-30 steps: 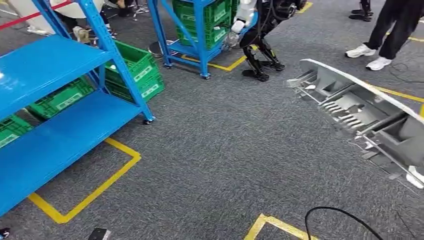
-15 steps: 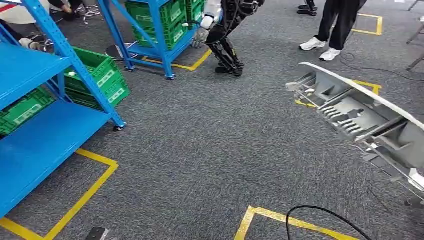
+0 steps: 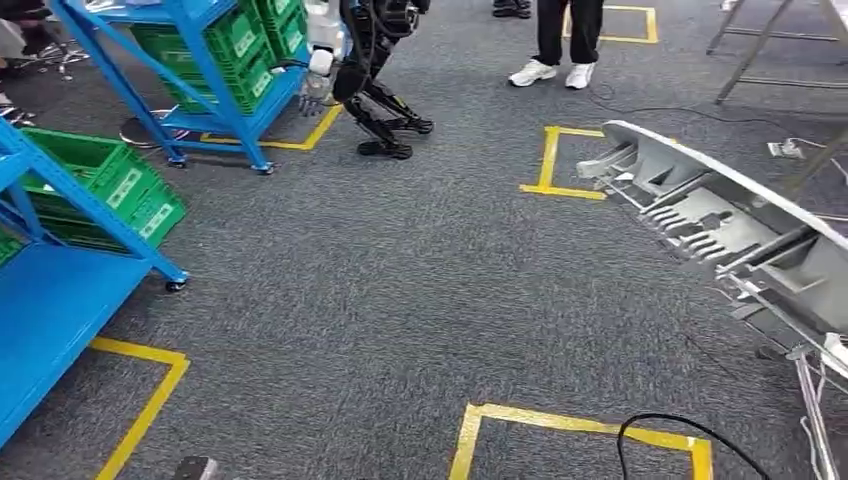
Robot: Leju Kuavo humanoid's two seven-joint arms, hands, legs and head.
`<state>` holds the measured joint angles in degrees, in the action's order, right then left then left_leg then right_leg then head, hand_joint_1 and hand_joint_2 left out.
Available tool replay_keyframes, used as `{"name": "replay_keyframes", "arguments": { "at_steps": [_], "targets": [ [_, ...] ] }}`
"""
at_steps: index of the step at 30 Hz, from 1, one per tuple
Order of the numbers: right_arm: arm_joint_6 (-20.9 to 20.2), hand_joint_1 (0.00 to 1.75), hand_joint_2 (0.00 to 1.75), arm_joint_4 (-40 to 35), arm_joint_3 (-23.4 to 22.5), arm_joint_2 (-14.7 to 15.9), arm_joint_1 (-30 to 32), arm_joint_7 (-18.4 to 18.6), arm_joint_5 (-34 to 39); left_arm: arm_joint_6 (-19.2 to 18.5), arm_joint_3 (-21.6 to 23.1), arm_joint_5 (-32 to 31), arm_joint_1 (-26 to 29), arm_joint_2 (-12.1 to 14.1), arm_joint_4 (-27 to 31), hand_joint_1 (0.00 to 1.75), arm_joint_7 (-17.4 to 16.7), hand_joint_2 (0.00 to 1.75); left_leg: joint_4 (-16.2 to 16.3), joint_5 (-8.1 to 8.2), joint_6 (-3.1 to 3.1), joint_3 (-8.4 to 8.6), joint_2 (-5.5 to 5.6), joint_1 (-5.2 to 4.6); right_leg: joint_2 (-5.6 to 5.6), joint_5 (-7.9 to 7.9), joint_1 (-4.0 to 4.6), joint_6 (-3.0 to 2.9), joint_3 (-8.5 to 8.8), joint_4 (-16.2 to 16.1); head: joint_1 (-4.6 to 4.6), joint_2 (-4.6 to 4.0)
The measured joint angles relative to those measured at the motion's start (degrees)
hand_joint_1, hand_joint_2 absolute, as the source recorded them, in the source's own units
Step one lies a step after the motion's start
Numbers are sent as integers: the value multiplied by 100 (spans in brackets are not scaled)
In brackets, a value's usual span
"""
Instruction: Take the parts from the cabinet and place them on the table.
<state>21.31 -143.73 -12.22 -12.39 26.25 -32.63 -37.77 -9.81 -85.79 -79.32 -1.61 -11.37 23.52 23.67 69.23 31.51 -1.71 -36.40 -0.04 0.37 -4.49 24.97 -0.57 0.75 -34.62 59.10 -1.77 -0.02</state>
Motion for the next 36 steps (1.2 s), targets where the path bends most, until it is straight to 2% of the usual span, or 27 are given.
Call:
{"name": "replay_keyframes", "arguments": {
  "at_steps": [1, 2, 3, 5, 7, 8, 9, 10, 12, 13, 14, 16, 17, 18, 21, 22, 23, 24, 25, 27, 28, 29, 31, 32, 33, 34, 36],
  "targets": [
    [0, 143, 175, 0, -4, 0, 0, 2, 0, 2, -2, 0, -9, 0, 0, 0, 0, 175, -456, -253, 3, 210, 73, 13, -77, -9, -13, 17, 2, 1, 0, 0],
    [0, 143, 175, 0, -9, 0, 1, 0, 0, 2, -9, 0, -15, 0, 0, 0, 0, 175, -876, -420, -11, 407, 354, 54, -144, -19, -19, 47, -8, 2, -7, 0],
    [0, 143, 175, 0, -15, 0, -12, 2, 0, 2, -15, -2, -17, -11, 0, 0, 0, 175, -1193, -399, -6, 527, 553, 90, -238, -5, 24, 96, -62, 83, -15, 0],
    [2, 143, 175, -4, -17, -2, 11, -2, 0, 2, -26, -17, -18, -22, 2, 0, 0, 175, -1139, -382, 31, 498, 440, 51, -350, -54, -17, 164, -104, 21, -20, 0],
    [11, 143, 175, -4, -20, -9, 50, 0, -7, 2, -24, -59, -31, -33, 2, 0, 2, 175, -1174, -421, 132, 509, 288, 63, -478, -85, -50, 242, -154, -11, -20, 0],
    [18, 143, 175, -7, -20, -9, 74, -7, -7, 2, -24, -63, -44, -20, 13, 0, 2, 175, -1175, -433, 169, 509, 223, 56, -185, -1, -26, 244, -183, 98, -2, 0],
    [20, 143, 175, -11, -20, -11, 61, -7, -9, 4, -24, -55, -38, -22, 15, 0, 4, 175, -1175, -427, 214, 509, 156, 41, 129, 218, -3, 257, -315, 382, 37, 0],
    [24, 143, 175, -11, -17, -11, 53, -7, -9, -26, -31, 20, -25, -24, 17, 0, 2, 175, -1174, -422, 226, 510, 81, 17, 300, 475, -4, 274, -504, 816, 42, 0],
    [42, 143, 175, -11, -20, -15, 65, -2, -42, -140, -111, 563, -7, -48, 20, 0, -39, 175, -1173, -417, 235, 507, -85, -10, 398, 861, -8, 287, -882, 1679, 39, 0],
    [61, 143, 175, -11, -22, -20, 76, 7, -55, -91, -114, 583, -5, -63, 31, 0, -50, 175, -1172, -414, 236, 510, -174, -13, 403, 866, -8, 292, -925, 1817, 39, 0],
    [87, 143, 175, -11, -24, -22, 80, 7, -52, -17, -65, 401, -2, -66, 46, 0, -48, 175, -1172, -409, 233, 517, -255, -15, 407, 739, -8, 288, -805, 1647, 44, 0],
    [120, 143, 175, -11, -24, -24, 84, -6, -35, 0, -7, 393, -1, -68, 55, 0, -2, 175, -1172, -386, 208, 549, -386, -16, 504, 311, -5, 255, -247, 696, 46, 0],
    [133, 143, 175, -11, -26, -26, 84, -15, -35, -2, -9, 424, -1, -81, 57, 0, 0, 175, -1171, -369, 182, 579, -428, -18, 742, 152, 11, 237, 59, 204, 46, 0],
    [138, 143, 175, -9, -26, -26, 81, -20, -33, -2, -11, 431, 4, -79, 66, 0, 0, 175, -1161, -343, 142, 602, -475, -62, 963, 196, 48, 198, 143, 73, 39, 0],
    [149, 143, 175, -15, -50, -46, 89, -24, -31, -2, -11, 446, -3, -105, 83, 0, 0, 175, -1191, -359, 59, 633, -623, -35, 743, 142, 88, 129, 84, 58, 31, 0],
    [149, 143, 175, -22, -61, -48, 97, -24, -33, -2, -9, 446, -9, -109, 85, 0, 0, 175, -1201, -345, 19, 659, -696, -35, 666, 117, 73, 81, 78, 8, 33, 0],
    [151, 143, 175, -33, -68, -48, 115, -24, -33, -2, -2, 446, -18, -109, 87, 0, 0, 175, -1168, -281, -25, 650, -494, -4, 598, 79, 32, 35, 120, -35, 24, 0],
    [160, 143, 175, -37, -77, -52, 99, -26, -31, -2, -4, 446, -17, -109, 90, 0, 2, 175, -962, -122, -36, 556, -226, 6, 543, 55, 21, -2, 113, -45, 20, 0],
    [160, 143, 175, -37, -79, -66, 81, -26, -33, -2, -4, 446, -8, -116, 92, 0, 2, 175, -543, 110, -48, 358, -101, 6, 471, 49, 9, -14, 100, -45, 9, 0],
    [160, 143, 175, -37, -87, -79, 89, -26, -33, -2, -7, 446, 22, -118, 92, 0, 2, 175, 361, 464, -71, -99, -41, 8, 312, 41, 9, -26, 83, -45, -4, 0],
    [160, 143, 175, -37, -94, -79, 90, -26, -35, -2, -7, 446, 31, -118, 92, 0, 2, 175, 556, 461, -76, -222, -34, 7, 230, 39, 9, -26, 80, -45, -11, 0],
    [160, 143, 175, -37, -96, -79, 92, -26, -33, -2, -9, 446, 33, -118, 94, 0, 2, 175, 475, 315, -74, -210, -30, 8, 143, 35, 6, -21, 83, -45, -9, 0],
    [160, 143, 175, -37, -103, -79, 91, -26, -33, -2, -7, 446, 23, -116, 103, 0, 2, 175, -308, -212, -65, 137, 20, 27, -31, 21, -11, 6, 90, -42, -9, 0],
    [160, 143, 175, -37, -105, -79, 90, -26, -35, -2, -9, 446, 25, -116, 105, 0, 2, 175, -806, -436, -74, 380, 188, 53, -112, 12, -25, 28, 88, -40, -11, 0],
    [157, 143, 175, -37, -105, -79, 88, -26, -35, -2, -9, 435, 23, -122, 105, 0, 2, 175, -1109, -445, -79, 507, 485, 81, -172, 13, 2, 77, 64, -15, -11, 0],
    [157, 143, 175, -37, -107, -79, 84, -24, -39, -4, -4, 400, 20, -129, 105, 0, 0, 175, -1200, -401, -45, 531, 487, 97, -253, 15, 0, 105, 20, 22, 0, 0],
    [149, 143, 175, -37, -107, -79, 108, -22, -35, -4, 17, 299, 22, -125, 105, 0, -7, 175, -1187, -416, 35, 533, 379, 44, -355, -46, -46, 198, -8, -58, -15, 0]
  ]
}}
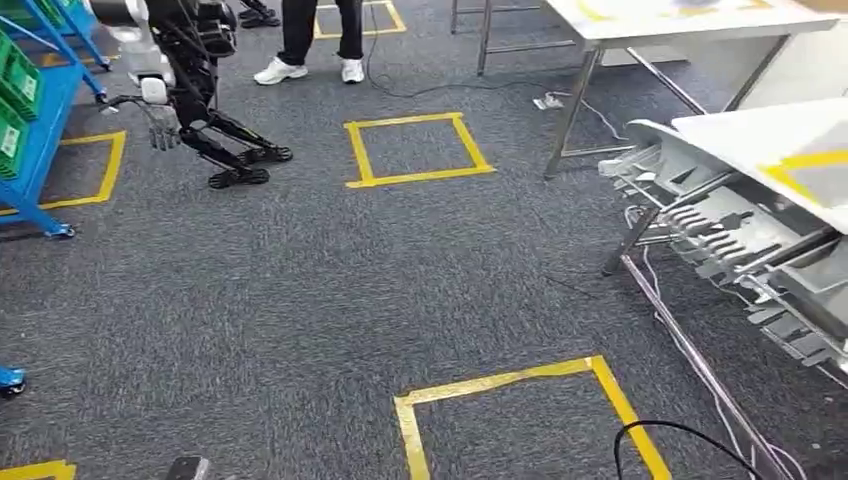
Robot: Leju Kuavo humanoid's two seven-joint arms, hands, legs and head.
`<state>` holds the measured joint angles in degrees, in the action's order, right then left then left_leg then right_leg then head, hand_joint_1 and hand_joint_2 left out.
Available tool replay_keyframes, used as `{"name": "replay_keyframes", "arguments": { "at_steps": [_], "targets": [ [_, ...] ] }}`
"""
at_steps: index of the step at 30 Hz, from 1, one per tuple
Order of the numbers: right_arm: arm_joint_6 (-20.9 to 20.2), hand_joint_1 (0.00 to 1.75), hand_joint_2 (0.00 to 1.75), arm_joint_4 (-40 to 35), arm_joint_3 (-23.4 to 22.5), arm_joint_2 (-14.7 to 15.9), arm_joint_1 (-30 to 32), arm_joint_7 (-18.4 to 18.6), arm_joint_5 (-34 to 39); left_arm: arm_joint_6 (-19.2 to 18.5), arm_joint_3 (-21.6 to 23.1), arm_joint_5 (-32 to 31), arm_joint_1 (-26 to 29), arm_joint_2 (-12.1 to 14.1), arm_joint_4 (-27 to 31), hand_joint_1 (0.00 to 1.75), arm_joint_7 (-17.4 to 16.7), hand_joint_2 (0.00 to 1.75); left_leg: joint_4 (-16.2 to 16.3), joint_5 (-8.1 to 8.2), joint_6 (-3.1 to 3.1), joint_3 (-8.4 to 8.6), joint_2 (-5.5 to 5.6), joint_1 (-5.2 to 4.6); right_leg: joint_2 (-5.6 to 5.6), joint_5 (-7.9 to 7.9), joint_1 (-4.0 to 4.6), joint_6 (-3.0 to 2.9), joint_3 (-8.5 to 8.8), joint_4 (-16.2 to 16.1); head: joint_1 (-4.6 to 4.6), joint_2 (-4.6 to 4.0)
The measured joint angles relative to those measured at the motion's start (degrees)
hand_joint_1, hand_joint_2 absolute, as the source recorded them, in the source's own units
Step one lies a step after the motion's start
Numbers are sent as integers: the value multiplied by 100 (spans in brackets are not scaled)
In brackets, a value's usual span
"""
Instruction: Take the parts from the cabinet and place them on the table.
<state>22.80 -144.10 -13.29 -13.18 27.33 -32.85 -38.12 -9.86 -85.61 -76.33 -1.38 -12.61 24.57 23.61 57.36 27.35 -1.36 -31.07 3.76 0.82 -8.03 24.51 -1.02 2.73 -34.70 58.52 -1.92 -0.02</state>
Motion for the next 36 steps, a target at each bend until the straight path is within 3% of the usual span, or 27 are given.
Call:
{"name": "replay_keyframes", "arguments": {
  "at_steps": [1, 2, 3, 4, 6, 7, 8, 10, 11, 12, 16, 17, 18, 19, 21, 22, 23, 24, 26, 27, 28, 31, 32, 33, 34, 35, 36],
  "targets": [
    [-2, 143, 175, 0, -2, 0, 14, 0, 2, 0, 2, -13, -3, 2, 2, 0, -2, 175, -13, -30, 48, 2, -65, 0, -60, -24, -10, 45, -54, -25, 9, 0],
    [-11, 143, 175, 0, -2, 0, 24, 0, 7, 0, 2, -39, -11, 7, 2, 0, -13, 175, -61, -62, 104, 7, -170, 27, 9, 1, -15, 53, -58, 21, 2, 0],
    [-11, 143, 175, -4, -2, 0, 24, 0, 7, 2, 2, -59, -14, 15, 13, 0, -31, 175, -72, -66, 134, 10, -210, 18, 351, 141, 28, 60, -128, 186, 53, 0],
    [-18, 143, 175, -4, 2, 0, 5, 0, 2, 2, 4, -72, 4, 15, 13, 0, -44, 175, -72, -63, 168, 8, -279, 2, 558, 371, 32, 73, -295, 531, 74, 0],
    [-35, 143, 175, -2, 2, 0, -11, 24, -9, 2, 4, -122, 41, 15, 13, 0, -85, 175, -69, -54, 181, 10, -447, -31, 719, 824, 29, 91, -728, 1488, 68, 0],
    [-46, 143, 175, -2, 0, -13, -11, 44, -24, 4, 4, -144, 54, 20, 15, 0, -101, 175, -68, -50, 185, 10, -534, -38, 748, 900, 29, 102, -852, 1771, 70, 0],
    [-61, 143, 175, -2, -2, -28, -13, 72, -59, 4, 4, -175, 55, 20, 15, 0, -99, 175, -67, -47, 183, 16, -611, -40, 760, 828, 30, 107, -825, 1748, 68, 0],
    [-72, 143, 175, -2, -2, -50, -13, 81, -87, 4, 4, -225, 41, 17, 17, 0, -98, 175, -67, -24, 163, 44, -738, -39, 813, 438, 29, 95, -415, 1032, 70, 0],
    [-57, 143, 175, -4, -2, -57, -17, 83, -87, 4, 7, -251, 40, 13, 17, 0, -98, 175, -66, -3, 139, 77, -795, -36, 953, 215, 31, 86, -84, 465, 72, 0],
    [-44, 143, 175, -4, -7, -61, -35, 83, -83, 4, 7, -264, 46, 15, 17, 0, -98, 175, -62, 22, 101, 111, -845, -61, 1256, 178, 54, 72, 137, 41, 74, 0],
    [101, 143, 175, -4, -118, -79, -53, 83, 68, 4, 9, -312, 35, 15, 28, 0, -98, 175, -83, 35, -19, 166, -1016, -67, 1007, 149, 106, -88, 90, 57, 57, 0],
    [137, 143, 175, -13, -164, -83, -57, 61, 105, 7, 13, -319, 33, 11, 28, 0, -96, 175, -80, 78, -72, 165, -1020, -58, 932, 114, 71, -140, 143, 12, 55, 0],
    [205, 143, 175, -15, -208, -92, -63, 31, 127, 18, 13, -336, 26, 11, 35, 0, -92, 175, 22, 175, -105, 138, -741, -41, 877, 105, 49, -160, 139, -1, 39, 0],
    [245, 143, 175, -13, -249, -101, -101, 6, 144, 20, 13, -336, 29, 9, 46, 0, -90, 175, 347, 384, -109, -9, -553, -41, 824, 91, 40, -191, 130, -1, 26, 0],
    [336, 143, 175, -9, -330, -125, -132, 0, 175, 33, 11, -352, 58, 4, 48, 0, -90, 175, 1273, 807, -113, -470, -448, -39, 685, 84, 41, -217, 106, -1, 9, 0],
    [369, 143, 175, 0, -382, -137, -131, 2, 203, 48, 9, -354, 72, -2, 50, 0, -90, 175, 1632, 901, -110, -664, -431, -39, 606, 82, 43, -219, 102, 0, 9, 0],
    [376, 143, 175, 11, -448, -155, -131, 13, 236, 59, 7, -354, 82, -11, 66, 0, -90, 175, 1726, 835, -106, -742, -421, -39, 517, 81, 43, -218, 104, 1, 11, 0],
    [376, 143, 175, 24, -512, -162, -130, 20, 267, 70, 7, -354, 82, -18, 90, 0, -85, 175, 1547, 629, -98, -682, -414, -38, 430, 79, 39, -214, 110, 1, 9, 0],
    [374, 143, 175, 42, -634, -181, -132, 24, 337, 70, 7, -363, 74, -24, 136, 0, -59, 175, 663, 87, -87, -291, -302, -17, 264, 65, 18, -185, 119, 3, 11, 0],
    [371, 143, 175, 46, -684, -190, -135, 26, 365, 70, 7, -371, 74, -26, 153, 0, -46, 175, 232, -87, -98, -91, -52, 17, 199, 63, 14, -153, 109, 5, 9, 0],
    [369, 143, 175, 50, -734, -203, -151, 26, 393, 66, 7, -382, 75, -52, 162, 0, -26, 175, -18, -24, -88, 7, 158, 47, 114, 73, 51, -103, 67, 63, -2, 0],
    [347, 143, 175, 50, -864, -230, -143, 17, 444, 11, 7, -433, 71, -66, 203, 0, 9, 175, -7, -24, 9, -13, -8, -7, -71, -7, -14, 17, -12, -25, -4, 0],
    [336, 143, 175, 50, -905, -243, -138, 13, 448, -2, 7, -450, 68, -70, 218, 0, 13, 175, -53, -58, 63, -7, -91, 21, -126, -12, -23, 53, -42, -27, -9, 0],
    [323, 143, 175, 50, -948, -245, -131, -7, 454, -9, 7, -465, 60, -70, 234, 0, 24, 175, -65, -71, 100, 2, -162, 18, 178, 52, -8, 54, -54, 55, 4, 0],
    [317, 143, 175, 52, -975, -247, -161, -17, 457, -15, 7, -472, 71, -74, 240, 0, 31, 175, -69, -65, 146, 4, -220, 7, 503, 232, 22, 68, -167, 288, 52, 0],
    [308, 143, 175, 52, -979, -247, -196, -22, 459, -15, 7, -474, 89, -81, 245, 0, 37, 175, -68, -59, 158, 4, -312, -14, 683, 523, 22, 89, -402, 797, 61, 0],
    [304, 143, 175, 55, -988, -247, -204, -24, 461, -15, 7, -478, 105, -83, 247, 0, 39, 175, -67, -54, 166, 6, -398, -28, 740, 746, 19, 98, -628, 1287, 55, 0]
  ]
}}
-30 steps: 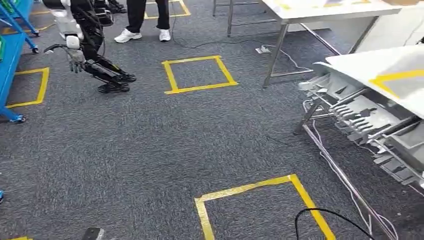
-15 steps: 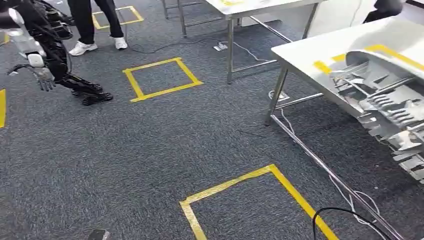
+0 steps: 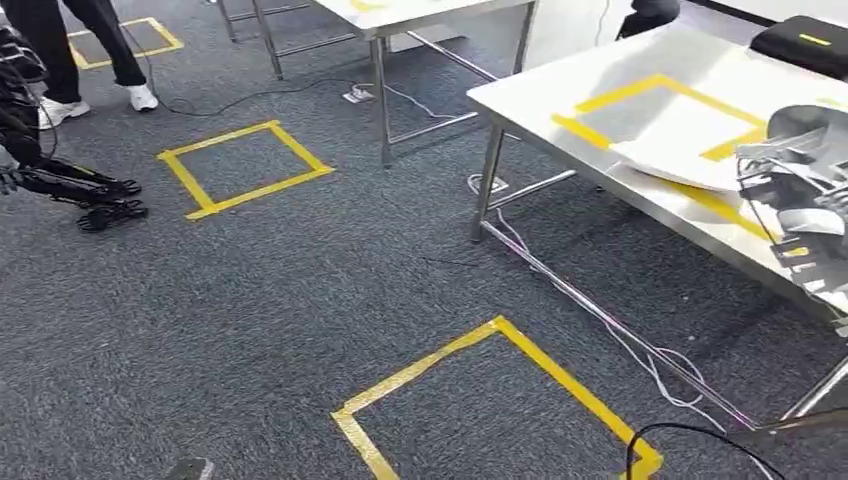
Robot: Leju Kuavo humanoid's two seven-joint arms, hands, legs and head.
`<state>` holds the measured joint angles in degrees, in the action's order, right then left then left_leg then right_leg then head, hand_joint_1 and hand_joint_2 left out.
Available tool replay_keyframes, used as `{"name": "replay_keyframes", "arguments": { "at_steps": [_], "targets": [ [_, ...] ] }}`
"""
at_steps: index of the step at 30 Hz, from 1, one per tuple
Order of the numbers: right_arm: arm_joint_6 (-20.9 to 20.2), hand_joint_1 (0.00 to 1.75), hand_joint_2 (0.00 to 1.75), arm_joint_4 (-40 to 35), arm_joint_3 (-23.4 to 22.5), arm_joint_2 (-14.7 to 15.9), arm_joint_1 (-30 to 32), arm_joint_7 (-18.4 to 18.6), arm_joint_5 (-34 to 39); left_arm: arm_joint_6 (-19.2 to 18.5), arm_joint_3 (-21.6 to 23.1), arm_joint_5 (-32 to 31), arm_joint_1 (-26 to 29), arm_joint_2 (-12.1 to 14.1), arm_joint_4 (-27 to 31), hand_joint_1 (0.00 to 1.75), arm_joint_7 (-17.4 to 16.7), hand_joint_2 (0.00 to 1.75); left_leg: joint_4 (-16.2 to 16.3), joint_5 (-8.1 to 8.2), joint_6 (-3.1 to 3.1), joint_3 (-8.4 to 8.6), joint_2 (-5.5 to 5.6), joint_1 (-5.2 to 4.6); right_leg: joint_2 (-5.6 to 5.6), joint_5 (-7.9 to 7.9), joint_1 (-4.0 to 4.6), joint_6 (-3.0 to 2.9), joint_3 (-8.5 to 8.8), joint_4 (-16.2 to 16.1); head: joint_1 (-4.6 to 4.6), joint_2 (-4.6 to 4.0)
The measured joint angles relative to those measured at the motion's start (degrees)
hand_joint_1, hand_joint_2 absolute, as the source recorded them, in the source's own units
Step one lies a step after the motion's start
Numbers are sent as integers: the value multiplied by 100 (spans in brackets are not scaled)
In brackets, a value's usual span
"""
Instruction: Take the parts from the cabinet and place them on the table.
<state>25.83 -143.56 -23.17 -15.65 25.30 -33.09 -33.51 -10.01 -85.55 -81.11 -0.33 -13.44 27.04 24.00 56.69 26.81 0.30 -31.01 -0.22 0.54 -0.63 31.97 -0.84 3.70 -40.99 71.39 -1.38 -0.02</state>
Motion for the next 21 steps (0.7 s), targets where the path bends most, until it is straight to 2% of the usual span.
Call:
{"name": "replay_keyframes", "arguments": {
  "at_steps": [1, 2, 3, 4, 5, 6, 7, 8, 9, 11, 12, 13, 14, 16, 17, 18, 19, 21],
  "targets": [
    [0, 143, 175, 2, -17, -2, 2, -2, 0, 0, 0, 0, 18, 0, 4, 0, 2, 175, 4, 5, 6, -1, -89, -7, 19, 149, 0, 8, -191, 419, 2, 0],
    [0, 143, 175, 7, -33, -9, 2, 0, 0, 0, 0, 0, 24, 0, 9, 0, 2, 175, 4, 8, 6, 5, -170, -10, 22, 147, 0, 12, -254, 558, 2, 0],
    [0, 143, 175, 11, -48, -11, 1, 0, 0, 0, 0, 0, 21, 0, 13, 0, 2, 175, 4, 18, 1, 14, -245, -10, 26, 27, 1, 14, -179, 433, 2, 0],
    [0, 143, 175, 11, -63, -13, 1, -2, 0, 0, 0, 0, 13, -2, 13, 0, 2, 175, 4, 32, -15, 34, -312, -9, 45, -194, 1, 8, 40, 45, 2, 0],
    [0, 143, 175, 9, -66, -15, 1, -2, 0, 0, 0, -2, 8, -11, 13, 0, 2, 175, 4, 54, -29, 65, -380, -6, 136, -442, 1, -3, 357, -515, 2, 0],
    [0, 143, 175, 9, -66, -15, -1, -4, 0, 0, 0, 0, 7, -18, 15, 0, 2, 175, 5, 76, -62, 108, -429, -9, 362, -631, 3, -5, 681, -1051, 7, 0],
    [-2, 143, 175, 11, -68, -15, -18, -7, 2, 0, 0, -2, 15, -17, 24, 0, 2, 175, 13, 108, -107, 126, -474, -59, 512, -571, 45, -32, 763, -1212, 9, 0],
    [-7, 143, 175, 11, -70, -24, -16, -17, 2, 0, 0, -9, 10, -15, 26, 0, 4, 175, 19, 118, -136, 137, -504, -64, 417, -607, 32, -90, 778, -1227, -9, 0],
    [-7, 143, 175, 11, -79, -31, -12, -24, 9, 0, 0, -9, 0, -17, 26, 0, 4, 175, 6, 113, -150, 161, -549, -61, 365, -603, 42, -112, 751, -1215, -6, 0],
    [-9, 143, 175, 11, -127, -37, -10, -44, 7, 0, 0, -20, -19, -17, 26, 0, 7, 175, -31, 116, -227, 197, -682, -48, 227, -622, 57, -199, 688, -1237, 0, 0],
    [-13, 143, 175, 9, -129, -46, 0, -46, 13, 0, 2, -22, -31, -17, 26, 0, 9, 175, -13, 160, -274, 190, -611, -36, 168, -651, 14, -243, 740, -1269, -13, 0],
    [-20, 143, 175, 9, -149, -52, -9, -57, 41, 0, 2, -28, -47, -17, 28, 0, 20, 175, 163, 311, -296, 113, -297, -29, 113, -666, 8, -268, 737, -1274, -35, 0],
    [-44, 143, 175, 11, -157, -55, -29, -59, 61, 0, 2, -44, -47, -17, 31, 0, 22, 175, 538, 534, -300, -69, -128, -25, 69, -674, 4, -294, 725, -1274, -44, 0],
    [-114, 143, 175, 11, -175, -72, -38, -98, 125, 2, 2, -94, -14, -20, 31, 0, 24, 175, 1539, 944, -307, -577, -32, -26, -92, -679, 10, -308, 704, -1274, -50, 0],
    [-140, 143, 175, 11, -183, -85, -36, -107, 140, 2, 0, -116, 3, -20, 28, 0, 30, 175, 1812, 972, -300, -740, -20, -26, -179, -682, 13, -313, 701, -1274, -52, 0],
    [-144, 143, 175, 17, -206, -98, -36, -109, 162, 2, 0, -129, 13, -20, 28, 0, 53, 175, 1777, 847, -291, -753, -15, -26, -215, -683, 14, -314, 706, -1274, -52, 0],
    [-144, 143, 175, 22, -236, -120, -38, -112, 181, 2, 0, -136, 9, -13, 28, 0, 72, 175, 1513, 597, -280, -667, -10, -26, -277, -683, 13, -314, 712, -1274, -55, 0],
    [-146, 143, 175, 26, -300, -177, -50, -118, 210, 15, 0, -144, -15, 4, 28, 0, 81, 175, 590, 78, -257, -266, 37, -21, -378, -684, 6, -296, 733, -1273, -55, 0]
  ]
}}
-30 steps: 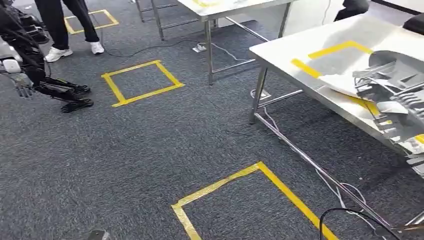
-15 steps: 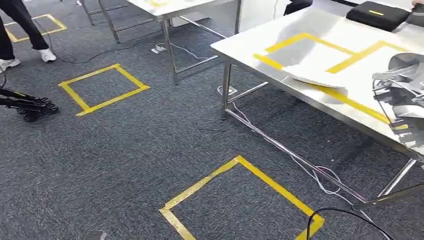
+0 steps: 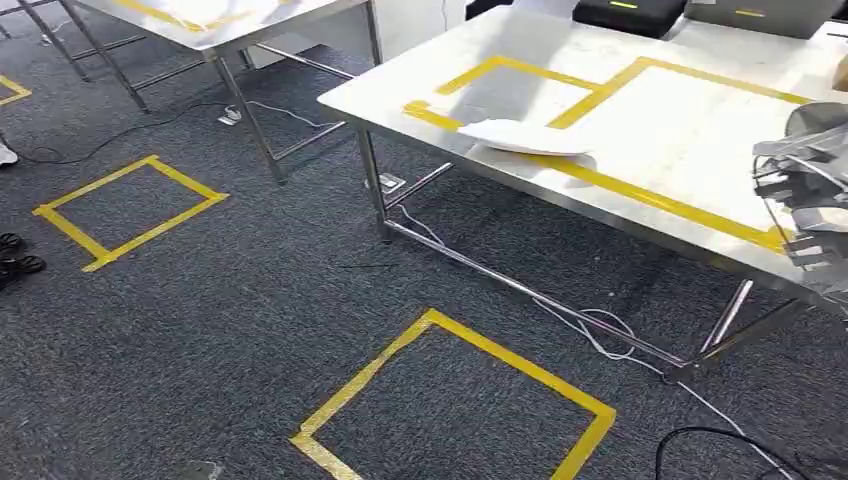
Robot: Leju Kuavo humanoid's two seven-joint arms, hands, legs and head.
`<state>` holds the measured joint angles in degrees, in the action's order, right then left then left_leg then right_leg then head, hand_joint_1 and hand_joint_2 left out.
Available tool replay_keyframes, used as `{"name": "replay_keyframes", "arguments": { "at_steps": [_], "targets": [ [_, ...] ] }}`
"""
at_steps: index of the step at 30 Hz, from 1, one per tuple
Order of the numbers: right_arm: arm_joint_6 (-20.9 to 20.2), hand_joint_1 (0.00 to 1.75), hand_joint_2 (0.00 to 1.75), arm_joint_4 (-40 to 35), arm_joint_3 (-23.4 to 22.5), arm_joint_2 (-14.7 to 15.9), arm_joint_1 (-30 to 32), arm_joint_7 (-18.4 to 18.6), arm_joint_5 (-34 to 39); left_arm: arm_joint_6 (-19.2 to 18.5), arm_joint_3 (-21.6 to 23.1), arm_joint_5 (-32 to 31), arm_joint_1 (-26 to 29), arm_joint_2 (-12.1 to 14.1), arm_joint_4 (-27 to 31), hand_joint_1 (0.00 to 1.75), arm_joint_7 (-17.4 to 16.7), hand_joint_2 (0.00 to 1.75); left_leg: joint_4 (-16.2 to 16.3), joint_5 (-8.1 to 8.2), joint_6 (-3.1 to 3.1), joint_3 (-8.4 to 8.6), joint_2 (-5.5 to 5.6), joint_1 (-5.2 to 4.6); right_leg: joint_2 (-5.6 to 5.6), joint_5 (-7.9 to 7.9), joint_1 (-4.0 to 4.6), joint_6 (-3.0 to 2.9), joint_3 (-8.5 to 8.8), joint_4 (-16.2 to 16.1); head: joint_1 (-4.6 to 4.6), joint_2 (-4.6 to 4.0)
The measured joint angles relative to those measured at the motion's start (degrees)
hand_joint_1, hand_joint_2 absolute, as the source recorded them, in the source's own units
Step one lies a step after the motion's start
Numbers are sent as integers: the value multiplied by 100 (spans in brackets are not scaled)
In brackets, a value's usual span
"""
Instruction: Take the parts from the cabinet and place them on the table.
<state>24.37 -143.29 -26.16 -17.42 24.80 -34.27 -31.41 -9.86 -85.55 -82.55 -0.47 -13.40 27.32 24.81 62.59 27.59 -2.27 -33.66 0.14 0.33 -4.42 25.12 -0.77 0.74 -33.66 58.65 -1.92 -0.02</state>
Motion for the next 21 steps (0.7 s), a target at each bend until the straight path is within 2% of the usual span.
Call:
{"name": "replay_keyframes", "arguments": {
  "at_steps": [1, 2, 3, 5, 6, 7, 8, 9, 10, 11, 12, 13, 14, 15, 16, 17, 18, 20, 21],
  "targets": [
    [-29, 143, 175, 0, -24, -24, -9, -9, 28, 9, -2, -9, -9, 0, 0, 0, 4, 175, -395, -107, 8, 176, 184, 13, -34, -2, 15, 41, -10, 6, -2, 0],
    [-77, 143, 175, 2, -50, -39, -38, -11, 48, 15, -9, -13, -17, 0, 0, 0, 7, 175, -572, -77, 37, 218, 192, 30, -83, 21, 42, 78, -52, 67, -2, 0],
    [-96, 143, 175, 2, -79, -54, -46, -24, 61, 17, -11, -31, -16, -2, 0, 0, 9, 175, -547, -83, 55, 208, 174, 16, -98, 0, 33, 111, -62, 33, 2, 0],
    [-111, 143, 175, 2, -129, -87, -43, -26, 76, 17, -11, -31, -26, -2, 0, 0, 11, 175, -549, -112, 143, 207, 135, -13, -141, -41, 7, 194, -72, -29, -4, 0],
    [-111, 143, 175, 2, -162, -92, -45, -26, 76, 17, -11, -31, -30, -4, 0, 0, 15, 175, -608, -151, 202, 215, 76, 37, -137, -24, 4, 222, -91, -12, -11, 0],
    [-111, 143, 175, 2, -181, -94, -51, -28, 78, 24, -11, -31, -38, 7, 0, 0, 17, 175, -615, -154, 234, 216, 52, 28, 83, 104, 31, 242, -145, 134, 32, 0],
    [-111, 143, 175, 2, -186, -96, -80, -33, 83, 24, -11, -28, -34, 7, 0, 0, 22, 175, -615, -153, 255, 214, 21, 21, 254, 347, 31, 269, -306, 492, 59, 0],
    [-114, 143, 175, 6, -188, -98, -93, -33, 83, 22, -11, -33, -26, 0, 0, 0, 22, 175, -614, -148, 263, 216, -30, 10, 345, 603, 23, 283, -525, 991, 52, 0],
    [-116, 143, 175, 11, -192, -103, -87, -33, 87, 22, -11, -33, -16, -2, 0, 0, 22, 175, -612, -141, 272, 217, -96, 4, 381, 800, 23, 294, -734, 1455, 57, 0],
    [-131, 143, 175, 22, -208, -107, -87, -33, 96, 22, -13, -35, -6, 0, 0, 0, 22, 175, -611, -140, 272, 218, -150, 2, 390, 890, 23, 305, -878, 1764, 57, 0],
    [-149, 143, 175, 28, -223, -109, -90, -33, 111, 22, -13, -35, -4, 0, 0, 0, 22, 175, -611, -136, 272, 224, -210, 2, 395, 839, 21, 312, -892, 1788, 55, 0],
    [-162, 143, 175, 33, -249, -113, -92, -35, 140, 22, -13, -35, -12, -2, 0, 0, 22, 175, -610, -127, 267, 235, -273, 2, 413, 650, 20, 313, -746, 1525, 57, 0],
    [-173, 143, 175, 33, -264, -116, -92, -39, 168, 22, -15, -35, -20, -7, 0, 0, 22, 175, -609, -113, 253, 255, -332, 4, 464, 401, 18, 308, -480, 1033, 55, 0],
    [-181, 143, 175, 33, -277, -118, -100, -48, 196, 22, -17, -37, -23, -15, 0, 0, 22, 175, -609, -93, 229, 284, -389, 7, 595, 165, 19, 301, -157, 454, 57, 0],
    [-192, 143, 175, 33, -291, -120, -120, -59, 212, 22, -20, -37, -20, -18, 0, 0, 24, 175, -606, -72, 195, 318, -441, -10, 871, 101, 32, 300, 69, 30, 57, 0],
    [-205, 143, 175, 46, -293, -122, -145, -63, 223, 24, -24, -39, -15, -13, 0, 0, 24, 175, -583, -41, 156, 328, -475, -51, 820, 100, 53, 232, 89, 1, 44, 0],
    [-208, 143, 175, 48, -299, -131, -148, -68, 234, 24, -28, -42, -20, -11, 0, 0, 24, 175, -589, -49, 132, 334, -518, -49, 735, 88, 58, 170, 79, 15, 39, 0],
    [-205, 143, 175, 50, -332, -133, -146, -72, 238, 22, -31, -50, -44, -9, 0, 0, 24, 175, -628, -66, 64, 359, -611, -34, 629, 81, 82, 101, 29, 32, 46, 0],
    [-190, 143, 175, 50, -341, -137, -148, -74, 240, 20, -31, -55, -58, -9, 0, 0, 28, 175, -627, -44, 19, 363, -650, -36, 577, 46, 54, 48, 48, -10, 44, 0]
  ]
}}
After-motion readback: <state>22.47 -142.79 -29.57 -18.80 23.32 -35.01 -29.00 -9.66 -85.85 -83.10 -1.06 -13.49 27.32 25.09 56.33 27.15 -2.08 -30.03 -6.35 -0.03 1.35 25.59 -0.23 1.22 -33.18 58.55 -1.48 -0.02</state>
